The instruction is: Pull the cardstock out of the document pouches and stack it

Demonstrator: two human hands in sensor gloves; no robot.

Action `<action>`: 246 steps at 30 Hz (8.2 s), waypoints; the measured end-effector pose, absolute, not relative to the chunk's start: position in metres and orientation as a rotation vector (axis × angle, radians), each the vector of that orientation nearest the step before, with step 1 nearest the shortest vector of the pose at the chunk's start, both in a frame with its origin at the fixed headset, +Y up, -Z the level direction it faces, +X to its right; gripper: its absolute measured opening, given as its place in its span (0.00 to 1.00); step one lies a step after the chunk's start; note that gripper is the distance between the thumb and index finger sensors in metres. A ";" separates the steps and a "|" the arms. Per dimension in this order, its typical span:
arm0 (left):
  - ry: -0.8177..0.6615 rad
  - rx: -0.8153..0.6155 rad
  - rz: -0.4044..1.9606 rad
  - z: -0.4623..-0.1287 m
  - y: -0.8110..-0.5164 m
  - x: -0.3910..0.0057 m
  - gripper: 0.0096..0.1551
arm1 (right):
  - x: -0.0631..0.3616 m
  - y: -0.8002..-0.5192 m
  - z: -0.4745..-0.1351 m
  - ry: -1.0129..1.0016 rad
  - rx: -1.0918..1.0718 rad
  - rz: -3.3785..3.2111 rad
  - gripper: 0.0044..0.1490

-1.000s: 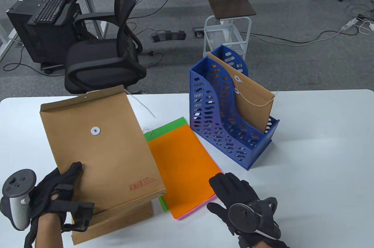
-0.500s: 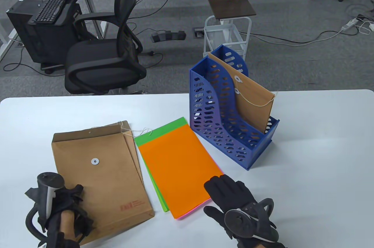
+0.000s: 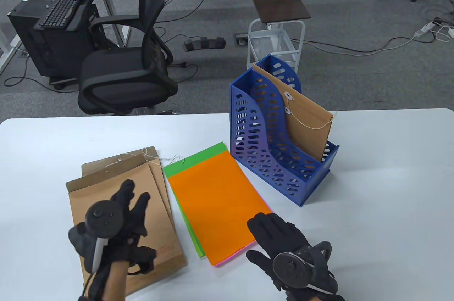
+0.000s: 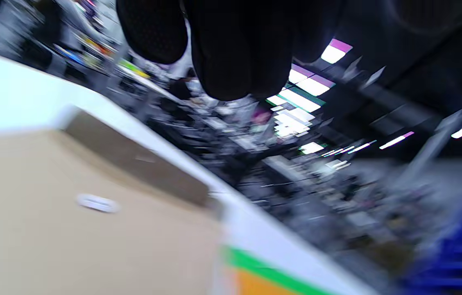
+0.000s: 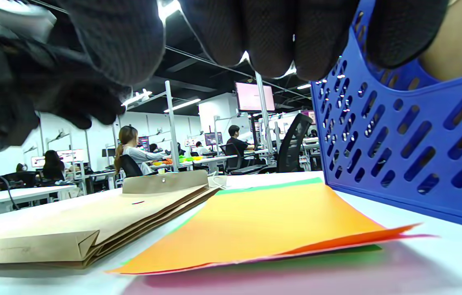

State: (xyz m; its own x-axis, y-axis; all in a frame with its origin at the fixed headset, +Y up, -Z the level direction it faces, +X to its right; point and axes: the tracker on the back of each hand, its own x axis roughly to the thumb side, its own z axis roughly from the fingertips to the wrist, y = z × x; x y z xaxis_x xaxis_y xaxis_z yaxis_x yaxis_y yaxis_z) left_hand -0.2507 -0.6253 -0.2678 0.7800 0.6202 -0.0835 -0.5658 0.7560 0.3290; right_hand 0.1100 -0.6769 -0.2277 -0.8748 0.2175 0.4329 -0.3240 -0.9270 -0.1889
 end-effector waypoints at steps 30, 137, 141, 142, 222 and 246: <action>-0.127 0.448 0.719 -0.239 -0.674 -0.194 0.37 | 0.230 -0.634 -0.334 -0.236 -0.251 2.121 0.60; -0.271 0.704 0.609 -0.220 -0.649 -0.212 0.26 | 0.077 -0.591 -0.265 -0.531 0.881 2.269 0.43; -0.254 0.723 0.573 -0.219 -0.648 -0.214 0.26 | 0.080 -0.597 -0.271 -0.463 0.742 2.298 0.35; -0.248 0.727 0.578 -0.219 -0.648 -0.215 0.26 | 0.083 -0.597 -0.271 -0.498 0.692 2.320 0.37; -0.326 -0.216 1.035 -0.250 -0.692 -0.169 0.25 | 0.100 -0.583 -0.272 -0.236 0.554 1.906 0.24; -0.095 -0.055 1.348 -0.257 -0.699 -0.222 0.25 | 0.112 -0.600 -0.292 -0.126 0.471 2.204 0.25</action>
State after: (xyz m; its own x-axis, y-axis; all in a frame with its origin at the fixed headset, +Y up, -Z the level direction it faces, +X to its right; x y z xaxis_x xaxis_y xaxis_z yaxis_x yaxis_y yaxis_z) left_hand -0.2218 -0.6993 -0.2571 0.2179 0.9753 0.0368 -0.9708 0.2205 -0.0943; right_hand 0.1118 -0.6003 -0.2916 -0.5623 0.7365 0.3759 -0.7745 -0.6284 0.0726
